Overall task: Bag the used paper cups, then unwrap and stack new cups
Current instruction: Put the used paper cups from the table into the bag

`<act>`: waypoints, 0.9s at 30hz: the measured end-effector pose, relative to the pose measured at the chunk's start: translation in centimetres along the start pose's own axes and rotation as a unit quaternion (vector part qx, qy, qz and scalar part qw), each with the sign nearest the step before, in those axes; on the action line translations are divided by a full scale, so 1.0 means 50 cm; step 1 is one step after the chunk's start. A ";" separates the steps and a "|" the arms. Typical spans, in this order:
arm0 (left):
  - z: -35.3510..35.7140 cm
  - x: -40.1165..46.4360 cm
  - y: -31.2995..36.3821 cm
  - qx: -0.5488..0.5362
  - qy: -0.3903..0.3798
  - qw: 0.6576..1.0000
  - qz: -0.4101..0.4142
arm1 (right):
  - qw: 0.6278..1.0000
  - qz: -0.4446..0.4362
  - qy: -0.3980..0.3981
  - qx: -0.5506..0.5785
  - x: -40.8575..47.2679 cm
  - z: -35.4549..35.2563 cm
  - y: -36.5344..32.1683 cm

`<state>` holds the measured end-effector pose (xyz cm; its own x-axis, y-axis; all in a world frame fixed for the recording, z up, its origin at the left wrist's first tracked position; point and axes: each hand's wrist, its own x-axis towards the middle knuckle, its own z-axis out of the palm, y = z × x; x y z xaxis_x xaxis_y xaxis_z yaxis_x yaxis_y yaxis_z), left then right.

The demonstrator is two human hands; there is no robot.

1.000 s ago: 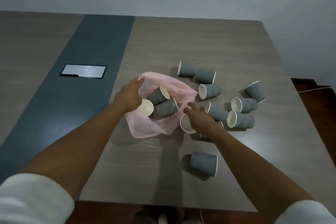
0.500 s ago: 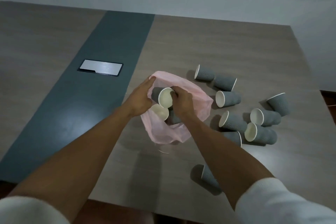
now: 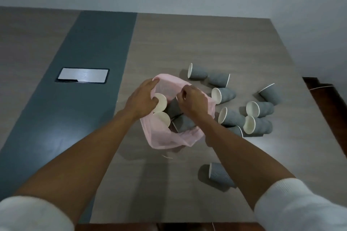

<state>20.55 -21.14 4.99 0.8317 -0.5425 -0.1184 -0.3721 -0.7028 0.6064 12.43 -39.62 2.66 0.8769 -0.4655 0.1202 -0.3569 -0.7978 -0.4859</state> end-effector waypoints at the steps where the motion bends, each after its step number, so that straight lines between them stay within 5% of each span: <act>1: 0.000 0.004 0.005 0.024 0.004 1.000 0.003 | 0.999 0.017 0.028 0.006 -0.004 -0.019 0.027; 5: -0.003 0.024 0.036 0.161 0.040 0.986 0.023 | 0.992 0.121 0.036 -0.007 0.015 -0.069 0.147; 9: 0.007 0.057 0.048 0.153 0.024 0.988 0.011 | 0.982 0.170 -0.025 -0.077 0.054 -0.062 0.238; 14: 0.028 0.104 0.056 0.208 -0.012 0.978 0.026 | 0.972 0.162 -0.067 -0.157 0.102 -0.033 0.295; 19: 0.034 0.145 0.064 0.185 -0.028 0.982 0.033 | 0.971 0.104 0.001 -0.215 0.121 -0.043 0.320; 22: 0.025 0.164 0.091 0.159 -0.041 0.986 0.015 | 0.986 0.112 0.097 -0.077 0.134 -0.097 0.313; 24: 0.019 0.182 0.102 0.123 -0.049 0.991 0.003 | 0.975 0.101 0.137 0.140 0.139 -0.137 0.282; 27: 0.017 0.207 0.117 0.038 -0.060 0.997 -0.013 | 0.936 0.032 -0.001 0.351 0.129 -0.155 0.207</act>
<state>26.63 -31.26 6.62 0.7878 -0.5719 -0.2288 -0.3859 -0.7477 0.5404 11.90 -53.86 5.13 0.8613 -0.5033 0.0701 -0.1105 -0.3202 -0.9409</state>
